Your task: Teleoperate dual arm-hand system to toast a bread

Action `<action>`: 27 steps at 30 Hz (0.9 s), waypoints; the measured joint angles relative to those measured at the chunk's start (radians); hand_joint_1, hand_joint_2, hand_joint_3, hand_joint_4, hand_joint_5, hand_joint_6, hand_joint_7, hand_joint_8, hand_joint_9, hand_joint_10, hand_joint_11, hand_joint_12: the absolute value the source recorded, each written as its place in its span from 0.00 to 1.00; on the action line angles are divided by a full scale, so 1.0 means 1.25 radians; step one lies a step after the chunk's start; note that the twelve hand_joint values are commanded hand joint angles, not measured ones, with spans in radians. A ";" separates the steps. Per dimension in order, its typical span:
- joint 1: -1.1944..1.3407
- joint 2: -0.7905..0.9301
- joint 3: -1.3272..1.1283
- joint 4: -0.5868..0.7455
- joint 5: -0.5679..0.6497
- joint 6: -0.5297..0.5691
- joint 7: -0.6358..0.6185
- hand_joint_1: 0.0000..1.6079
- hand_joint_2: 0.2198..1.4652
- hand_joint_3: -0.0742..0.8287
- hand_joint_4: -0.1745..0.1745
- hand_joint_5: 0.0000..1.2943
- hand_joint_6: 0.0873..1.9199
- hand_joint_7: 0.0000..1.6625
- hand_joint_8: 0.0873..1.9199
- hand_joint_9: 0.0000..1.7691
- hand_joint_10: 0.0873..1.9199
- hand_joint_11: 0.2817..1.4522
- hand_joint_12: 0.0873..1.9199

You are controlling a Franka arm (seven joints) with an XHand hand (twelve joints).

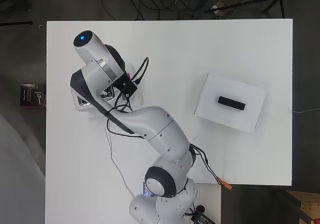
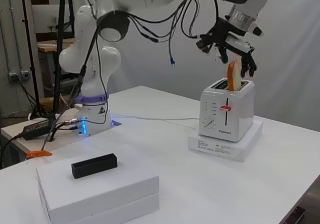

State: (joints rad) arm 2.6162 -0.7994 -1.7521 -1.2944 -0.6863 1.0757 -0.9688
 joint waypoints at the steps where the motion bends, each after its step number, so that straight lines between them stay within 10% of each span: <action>1: -0.010 0.008 0.008 -0.007 0.013 0.011 -0.007 0.07 0.55 0.07 0.57 0.28 0.02 0.29 0.00 0.35 0.00 0.17 0.05; 13: -0.841 0.406 0.514 -0.190 0.282 0.255 -0.060 0.00 0.59 0.10 0.66 0.28 0.00 0.27 0.00 0.34 0.00 0.20 0.00; 18: -1.138 0.446 0.650 -0.273 0.255 0.336 -0.009 0.00 0.62 0.11 0.65 0.28 0.00 0.26 0.00 0.34 0.00 0.20 0.00; 27: -1.621 0.598 0.952 -0.546 0.493 0.657 -0.084 0.00 0.65 0.09 0.48 0.20 0.00 0.27 0.00 0.35 0.00 0.18 0.00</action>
State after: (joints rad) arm 0.5895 -0.0521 -0.5627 -1.9766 -0.0699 1.8964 -1.0743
